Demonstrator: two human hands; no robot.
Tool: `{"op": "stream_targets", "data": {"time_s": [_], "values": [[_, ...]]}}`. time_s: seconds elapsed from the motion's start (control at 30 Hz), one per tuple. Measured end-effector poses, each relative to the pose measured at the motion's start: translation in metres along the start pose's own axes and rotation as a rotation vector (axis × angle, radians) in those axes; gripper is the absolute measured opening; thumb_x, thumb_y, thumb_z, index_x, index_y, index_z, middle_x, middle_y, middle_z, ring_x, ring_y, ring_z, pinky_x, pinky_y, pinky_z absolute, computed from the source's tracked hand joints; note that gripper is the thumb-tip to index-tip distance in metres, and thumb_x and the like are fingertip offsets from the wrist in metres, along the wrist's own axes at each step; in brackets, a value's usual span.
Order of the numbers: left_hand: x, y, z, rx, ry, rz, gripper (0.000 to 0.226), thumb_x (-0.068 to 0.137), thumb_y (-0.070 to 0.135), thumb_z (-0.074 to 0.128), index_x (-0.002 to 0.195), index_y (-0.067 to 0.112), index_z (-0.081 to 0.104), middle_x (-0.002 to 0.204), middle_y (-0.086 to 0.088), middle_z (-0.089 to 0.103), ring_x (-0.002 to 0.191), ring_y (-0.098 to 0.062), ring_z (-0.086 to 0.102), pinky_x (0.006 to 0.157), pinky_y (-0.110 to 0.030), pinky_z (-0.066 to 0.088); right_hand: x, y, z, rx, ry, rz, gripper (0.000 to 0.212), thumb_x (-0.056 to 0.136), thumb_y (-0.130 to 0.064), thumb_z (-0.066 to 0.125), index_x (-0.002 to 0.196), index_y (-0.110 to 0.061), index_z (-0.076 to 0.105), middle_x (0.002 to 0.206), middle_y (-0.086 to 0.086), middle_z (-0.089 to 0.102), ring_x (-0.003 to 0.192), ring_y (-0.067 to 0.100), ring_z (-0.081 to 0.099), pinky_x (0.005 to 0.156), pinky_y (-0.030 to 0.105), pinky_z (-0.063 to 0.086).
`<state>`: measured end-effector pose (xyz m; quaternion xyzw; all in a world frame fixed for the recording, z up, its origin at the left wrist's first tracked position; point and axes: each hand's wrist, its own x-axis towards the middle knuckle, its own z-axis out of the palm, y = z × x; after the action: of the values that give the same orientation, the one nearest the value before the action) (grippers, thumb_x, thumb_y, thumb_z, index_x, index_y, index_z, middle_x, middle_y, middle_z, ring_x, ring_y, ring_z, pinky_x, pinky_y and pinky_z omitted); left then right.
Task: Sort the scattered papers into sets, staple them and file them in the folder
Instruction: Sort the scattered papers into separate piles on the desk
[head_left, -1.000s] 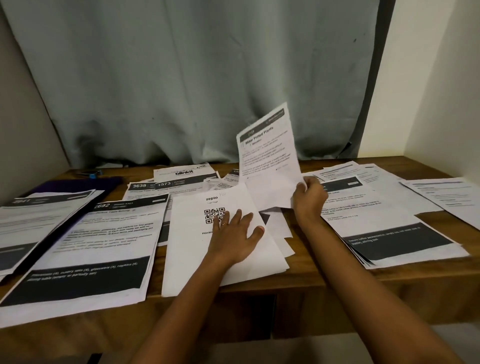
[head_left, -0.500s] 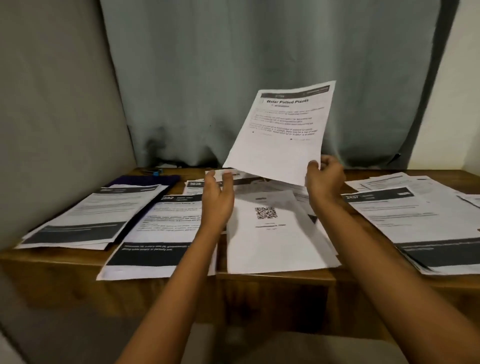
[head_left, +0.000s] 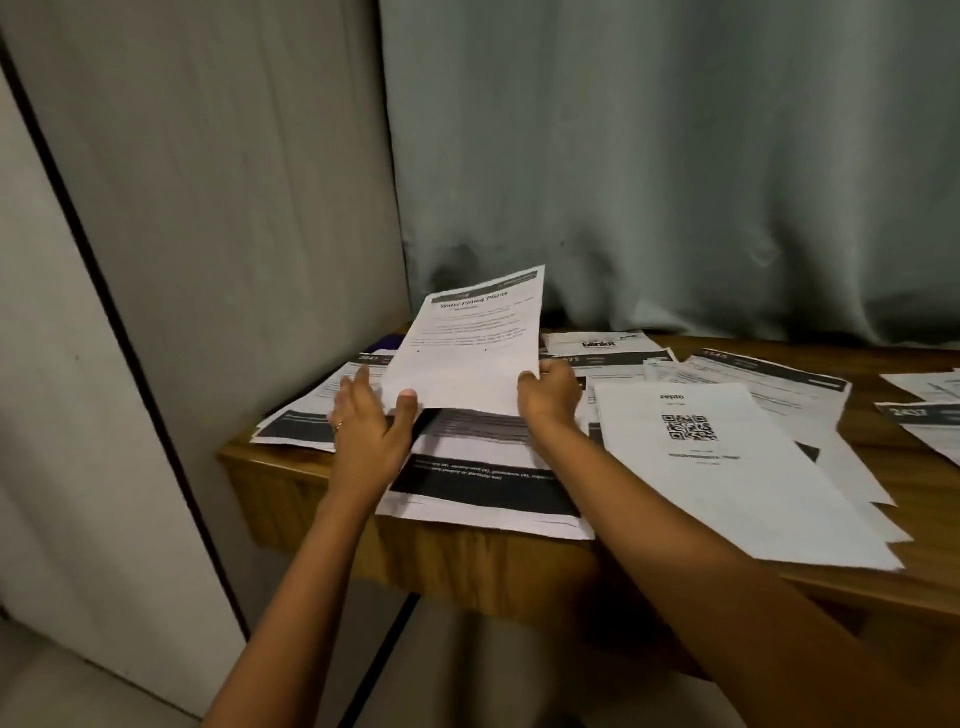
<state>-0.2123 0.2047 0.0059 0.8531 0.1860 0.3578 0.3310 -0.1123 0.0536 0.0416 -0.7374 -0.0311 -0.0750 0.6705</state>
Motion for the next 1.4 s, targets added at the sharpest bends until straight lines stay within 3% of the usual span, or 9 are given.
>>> {"op": "stream_targets", "data": {"time_s": [0.1,0.23,0.4,0.63,0.97,1.23,1.4], "values": [[0.001,-0.026,-0.011,-0.037,0.056,-0.147,0.075,0.095,0.051,0.038,0.152,0.007,0.014,0.158,-0.022,0.01,0.146,-0.037,0.004,0.118,-0.052,0.009,-0.012,0.001,0.033,-0.009,-0.093,0.028,0.021,0.095,-0.001,0.047,0.114,-0.001,0.054,0.123,0.014,0.06,0.111,0.028,0.058,0.078,0.024,0.043],[-0.002,-0.039,-0.014,-0.144,0.033,-0.314,0.072,0.098,0.047,0.039,0.153,0.011,0.008,0.158,-0.023,-0.006,0.146,-0.036,-0.009,0.117,-0.05,0.008,-0.024,0.0,0.067,-0.083,-0.161,0.057,0.028,0.095,-0.003,0.046,0.122,0.002,0.051,0.127,0.016,0.058,0.114,0.031,0.056,0.08,0.026,0.042],[0.005,-0.039,-0.013,-0.181,0.041,-0.385,0.078,0.096,0.05,0.041,0.154,0.017,0.001,0.157,-0.02,-0.019,0.144,-0.036,-0.02,0.116,-0.052,0.004,-0.032,-0.002,0.091,-0.244,-0.317,0.069,0.042,0.098,-0.007,0.046,0.136,0.004,0.034,0.137,0.019,0.049,0.123,0.031,0.05,0.092,0.03,0.043],[0.014,-0.042,-0.013,-0.204,0.091,-0.443,0.09,0.093,0.045,0.053,0.153,0.022,-0.01,0.151,-0.019,-0.035,0.139,-0.038,-0.03,0.115,-0.053,0.002,-0.036,0.006,0.103,-0.547,-0.49,-0.021,0.052,0.099,-0.03,0.045,0.138,0.002,0.037,0.14,0.019,0.041,0.124,0.033,0.046,0.097,0.035,0.042],[0.034,-0.05,-0.007,-0.135,0.057,-0.465,0.086,0.096,0.04,0.053,0.153,0.016,-0.006,0.155,-0.021,-0.024,0.142,-0.037,-0.025,0.116,-0.051,0.005,-0.04,0.006,0.112,-0.727,-0.53,-0.063,0.041,0.101,-0.029,0.036,0.134,-0.005,0.044,0.144,0.019,0.029,0.133,0.033,0.027,0.102,0.037,0.033],[0.036,-0.042,-0.004,0.058,-0.023,-0.476,0.079,0.096,0.051,0.044,0.154,0.018,0.001,0.157,-0.02,-0.019,0.141,-0.044,-0.024,0.115,-0.054,-0.002,-0.033,0.001,0.095,-0.671,-0.539,-0.123,0.041,0.102,-0.033,0.035,0.131,-0.007,0.047,0.141,0.017,0.031,0.131,0.031,0.029,0.099,0.038,0.033],[0.019,-0.005,0.006,0.071,0.013,-0.289,0.072,0.098,0.044,0.045,0.153,0.013,0.011,0.159,-0.021,-0.007,0.142,-0.041,-0.022,0.116,-0.051,-0.004,-0.015,0.005,0.044,-0.526,-0.455,-0.241,0.034,0.097,-0.035,0.049,0.119,-0.011,0.06,0.138,0.018,0.038,0.132,0.033,0.029,0.1,0.036,0.032]]}}
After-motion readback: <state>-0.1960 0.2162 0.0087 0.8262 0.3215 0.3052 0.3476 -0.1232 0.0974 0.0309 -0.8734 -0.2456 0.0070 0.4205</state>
